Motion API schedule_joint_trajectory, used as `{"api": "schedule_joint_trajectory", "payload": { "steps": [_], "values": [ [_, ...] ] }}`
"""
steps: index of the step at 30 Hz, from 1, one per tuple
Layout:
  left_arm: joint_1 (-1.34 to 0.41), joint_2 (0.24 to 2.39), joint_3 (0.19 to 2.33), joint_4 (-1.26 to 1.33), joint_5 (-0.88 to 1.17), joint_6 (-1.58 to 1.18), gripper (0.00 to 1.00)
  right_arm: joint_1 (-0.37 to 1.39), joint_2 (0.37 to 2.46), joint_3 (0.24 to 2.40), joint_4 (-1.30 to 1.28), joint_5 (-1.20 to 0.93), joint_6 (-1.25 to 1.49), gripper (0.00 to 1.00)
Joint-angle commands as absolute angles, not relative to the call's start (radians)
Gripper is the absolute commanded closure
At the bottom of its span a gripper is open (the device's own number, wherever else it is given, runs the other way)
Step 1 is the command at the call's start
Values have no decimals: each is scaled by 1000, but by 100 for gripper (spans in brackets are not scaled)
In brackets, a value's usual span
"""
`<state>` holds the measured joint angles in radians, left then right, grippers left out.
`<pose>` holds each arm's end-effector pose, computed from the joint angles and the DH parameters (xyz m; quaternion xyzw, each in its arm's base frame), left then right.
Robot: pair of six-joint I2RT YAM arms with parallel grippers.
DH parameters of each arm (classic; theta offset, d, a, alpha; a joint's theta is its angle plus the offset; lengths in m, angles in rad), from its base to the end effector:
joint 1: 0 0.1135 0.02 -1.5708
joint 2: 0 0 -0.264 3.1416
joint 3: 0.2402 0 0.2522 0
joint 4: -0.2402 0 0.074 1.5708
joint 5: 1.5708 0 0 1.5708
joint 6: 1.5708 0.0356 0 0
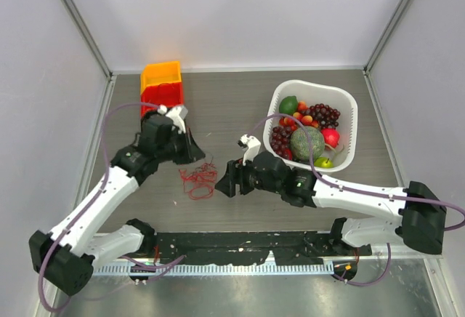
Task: Untangle the cables
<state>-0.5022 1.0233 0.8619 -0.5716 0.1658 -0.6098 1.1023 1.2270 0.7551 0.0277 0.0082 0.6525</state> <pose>0.1857 -0.1087 0.2858 -0.0153 0.9109 -0.2782 0.3044 0.1246 0.2456 0.2570 -0.1864 0.8247 0.4085 0.3440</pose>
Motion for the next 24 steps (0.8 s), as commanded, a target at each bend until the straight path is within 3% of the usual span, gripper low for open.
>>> {"api": "schedule_joint_trajectory", "payload": {
  "steps": [1,5,10,19,24],
  "values": [
    [-506,925,1156,-512,434,-604,100,1104,1135,811,-44,132,575,26],
    [-506,940,1362,-569,509,-585,100,1100,1074,917,-130,227,425,20],
    [-508,988,1518,-583,535,-598,100,1101,1034,1106,-176,169,221,19],
    [-506,1035,1556,-456,583,-707,100,1100,1084,1312,-299,294,132,20],
    [-506,1020,1517,-420,589,-742,100,1101,1137,1303,-292,140,132,24]
  ]
}}
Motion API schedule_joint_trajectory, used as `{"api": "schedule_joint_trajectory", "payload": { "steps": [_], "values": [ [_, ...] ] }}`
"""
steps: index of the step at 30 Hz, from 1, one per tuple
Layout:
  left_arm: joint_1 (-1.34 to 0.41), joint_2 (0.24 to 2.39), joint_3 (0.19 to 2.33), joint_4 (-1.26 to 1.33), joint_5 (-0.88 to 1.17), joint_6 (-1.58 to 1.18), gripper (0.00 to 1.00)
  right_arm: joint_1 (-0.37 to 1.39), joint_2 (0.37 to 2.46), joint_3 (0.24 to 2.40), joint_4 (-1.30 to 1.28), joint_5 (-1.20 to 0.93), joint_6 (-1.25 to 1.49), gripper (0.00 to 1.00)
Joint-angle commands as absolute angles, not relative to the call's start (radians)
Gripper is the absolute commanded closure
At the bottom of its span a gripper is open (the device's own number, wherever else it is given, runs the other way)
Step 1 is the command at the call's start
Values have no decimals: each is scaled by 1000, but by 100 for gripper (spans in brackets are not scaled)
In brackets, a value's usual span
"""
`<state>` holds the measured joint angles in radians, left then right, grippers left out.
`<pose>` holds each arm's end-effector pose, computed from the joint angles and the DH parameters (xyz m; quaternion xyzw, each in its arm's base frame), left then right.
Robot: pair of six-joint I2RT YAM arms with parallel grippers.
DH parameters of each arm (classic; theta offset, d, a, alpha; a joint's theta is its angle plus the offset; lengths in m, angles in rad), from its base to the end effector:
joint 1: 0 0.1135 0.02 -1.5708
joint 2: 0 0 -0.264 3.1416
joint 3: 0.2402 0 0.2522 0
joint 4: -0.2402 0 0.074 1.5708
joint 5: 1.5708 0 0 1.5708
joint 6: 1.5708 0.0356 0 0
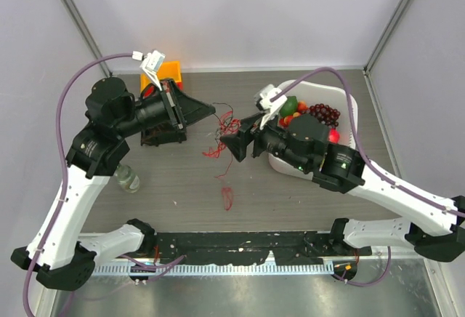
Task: Untangle the cables
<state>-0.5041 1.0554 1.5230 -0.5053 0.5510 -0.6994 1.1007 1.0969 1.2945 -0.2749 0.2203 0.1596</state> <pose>0.1536 -0.1060 0.5032 0.1202 0.7082 -0.5394 0.4393 0.1140 0.2072 0.4469 -0.2642 0.6840 0.3327 0.5930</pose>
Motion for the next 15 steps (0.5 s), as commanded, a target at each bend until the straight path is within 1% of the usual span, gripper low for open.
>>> {"api": "schedule_joint_trajectory", "payload": {
  "steps": [1,4,5,8,9,13,15],
  "values": [
    [-506,1019,1514,-420,591,-747,100,1101,1137,1277,-281,135,136,26],
    [-506,1003,1509,-419,594,-752,100,1101,1147,1238,-238,164,147,34],
    [-506,1000,1509,-419,595,-753,100,1101,1149,1223,-232,169,149,37],
    [-505,985,1511,-419,600,-758,100,1101,1149,1184,-178,182,164,43],
    [-506,983,1512,-416,604,-762,100,1101,1146,1158,-164,195,167,46],
    [-506,966,1516,-390,630,-781,100,1101,1121,1082,-39,278,204,55],
    [-506,960,1514,-384,627,-781,100,1103,1089,1036,47,256,238,56]
  ]
}}
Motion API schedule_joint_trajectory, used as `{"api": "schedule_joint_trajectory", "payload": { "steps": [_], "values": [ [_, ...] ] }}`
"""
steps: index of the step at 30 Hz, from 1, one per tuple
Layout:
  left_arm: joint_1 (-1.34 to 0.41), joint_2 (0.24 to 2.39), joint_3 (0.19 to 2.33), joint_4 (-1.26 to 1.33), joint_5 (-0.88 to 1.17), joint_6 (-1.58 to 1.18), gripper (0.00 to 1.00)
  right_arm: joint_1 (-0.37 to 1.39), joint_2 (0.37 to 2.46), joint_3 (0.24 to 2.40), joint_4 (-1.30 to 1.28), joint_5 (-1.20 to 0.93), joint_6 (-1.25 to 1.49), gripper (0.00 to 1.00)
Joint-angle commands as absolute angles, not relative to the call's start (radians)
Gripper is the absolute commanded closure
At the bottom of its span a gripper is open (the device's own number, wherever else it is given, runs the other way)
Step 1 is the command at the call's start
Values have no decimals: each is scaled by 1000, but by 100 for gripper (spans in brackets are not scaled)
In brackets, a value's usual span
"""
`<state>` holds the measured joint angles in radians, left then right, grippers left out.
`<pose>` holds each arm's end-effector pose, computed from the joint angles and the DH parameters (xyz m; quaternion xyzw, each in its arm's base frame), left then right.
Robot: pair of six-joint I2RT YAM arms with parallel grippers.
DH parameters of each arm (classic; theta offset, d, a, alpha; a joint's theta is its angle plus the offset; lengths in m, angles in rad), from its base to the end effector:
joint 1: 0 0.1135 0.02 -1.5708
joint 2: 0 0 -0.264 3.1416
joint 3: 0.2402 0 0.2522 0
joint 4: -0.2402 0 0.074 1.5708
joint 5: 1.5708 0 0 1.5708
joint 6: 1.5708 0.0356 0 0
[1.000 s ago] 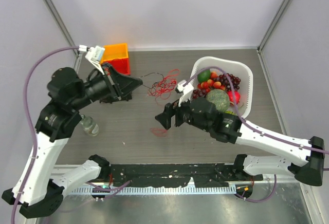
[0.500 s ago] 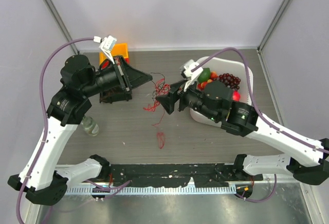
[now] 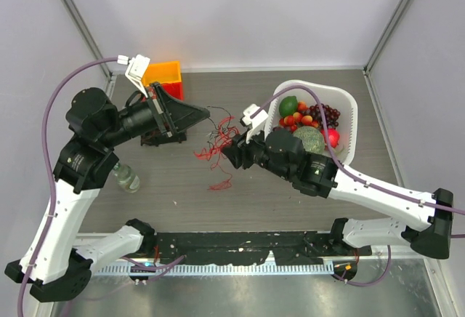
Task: Untangle the cables
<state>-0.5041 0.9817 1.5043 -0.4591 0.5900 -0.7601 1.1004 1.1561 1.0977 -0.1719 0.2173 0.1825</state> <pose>0.1297 -0.0941 0.5138 0.1267 0.6764 -0.5727 0.4453 0.1281 0.2350 0.3759 -0.2847 0.7283 0.3014 0.5456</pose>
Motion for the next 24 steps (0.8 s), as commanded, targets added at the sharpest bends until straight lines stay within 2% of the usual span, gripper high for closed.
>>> {"api": "schedule_joint_trajectory", "payload": {
  "steps": [1,5,10,13,15,16,17,18,19,24],
  "values": [
    [-506,957,1514,-383,624,-781,100,1101,1082,1023,67,252,247,52],
    [-505,954,1502,-345,637,-811,100,1101,1048,927,204,195,323,43],
    [-506,950,1468,-284,661,-859,100,1100,1035,868,363,205,431,42],
    [-506,950,1468,-282,660,-862,100,1101,1032,845,419,248,471,55],
    [-506,948,1476,-279,658,-862,100,1101,1035,839,420,291,479,67],
    [-506,946,1489,-279,647,-856,100,1100,1037,838,410,314,483,78],
    [-506,945,1512,-285,635,-847,100,1101,1046,835,385,360,492,83],
    [-506,946,1540,-285,623,-841,100,1100,1052,828,373,389,495,93],
    [-505,948,1572,-279,608,-841,100,1095,1064,801,380,425,502,98],
    [-505,954,1782,-273,468,-832,100,1000,1147,617,448,419,595,99]
  ]
}}
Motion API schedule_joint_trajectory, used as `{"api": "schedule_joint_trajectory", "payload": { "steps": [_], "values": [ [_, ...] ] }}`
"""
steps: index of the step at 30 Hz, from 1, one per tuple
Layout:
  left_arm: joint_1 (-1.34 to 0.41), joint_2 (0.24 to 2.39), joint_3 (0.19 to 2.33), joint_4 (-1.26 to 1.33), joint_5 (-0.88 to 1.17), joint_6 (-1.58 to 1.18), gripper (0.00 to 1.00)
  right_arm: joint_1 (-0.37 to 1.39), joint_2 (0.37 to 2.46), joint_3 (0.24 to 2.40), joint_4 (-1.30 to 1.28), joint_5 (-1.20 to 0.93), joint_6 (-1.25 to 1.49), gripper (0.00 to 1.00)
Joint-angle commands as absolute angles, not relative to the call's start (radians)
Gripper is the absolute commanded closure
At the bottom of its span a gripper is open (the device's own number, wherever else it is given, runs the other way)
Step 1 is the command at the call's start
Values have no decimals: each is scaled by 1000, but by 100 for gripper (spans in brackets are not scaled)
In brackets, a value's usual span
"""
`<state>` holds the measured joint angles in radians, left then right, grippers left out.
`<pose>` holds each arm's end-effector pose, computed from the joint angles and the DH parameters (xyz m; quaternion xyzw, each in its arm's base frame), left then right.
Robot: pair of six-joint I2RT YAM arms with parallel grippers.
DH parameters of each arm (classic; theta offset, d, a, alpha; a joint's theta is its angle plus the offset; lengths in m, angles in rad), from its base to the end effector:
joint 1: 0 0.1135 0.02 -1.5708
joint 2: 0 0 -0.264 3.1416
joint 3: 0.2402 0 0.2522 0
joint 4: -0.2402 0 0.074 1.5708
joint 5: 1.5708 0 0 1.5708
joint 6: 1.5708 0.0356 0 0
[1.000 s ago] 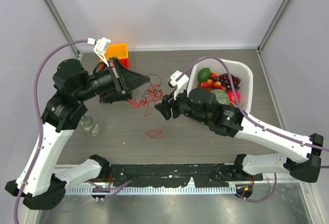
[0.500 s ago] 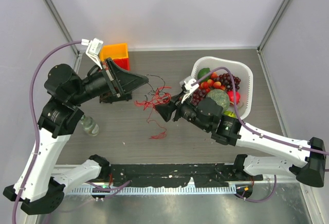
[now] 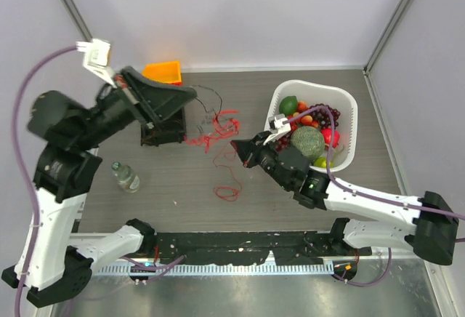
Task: Untangle the cables
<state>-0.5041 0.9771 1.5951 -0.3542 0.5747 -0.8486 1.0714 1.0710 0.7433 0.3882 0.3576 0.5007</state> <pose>0.1110 -0.0834 0.5502 0.1218 0.6130 -0.6110 0.4859 0.1316 0.2151 0.3297 -0.0656 0.6837 0.4209 0.5926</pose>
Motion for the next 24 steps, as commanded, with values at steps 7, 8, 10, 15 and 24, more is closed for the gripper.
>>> {"api": "schedule_joint_trajectory", "payload": {
  "steps": [7,8,10,15,24],
  "values": [
    [-506,1006,1989,-298,413,-789,100,914,1287,537,457,364,644,99],
    [-506,1009,1991,-314,407,-782,100,914,1296,549,445,356,629,99],
    [-506,1008,1962,-328,396,-772,100,911,1302,586,405,313,582,99],
    [-506,963,1816,-356,316,-727,100,916,1269,725,195,252,505,76],
    [-506,897,1583,-478,190,-646,100,916,1147,839,-77,167,448,58]
  ]
}}
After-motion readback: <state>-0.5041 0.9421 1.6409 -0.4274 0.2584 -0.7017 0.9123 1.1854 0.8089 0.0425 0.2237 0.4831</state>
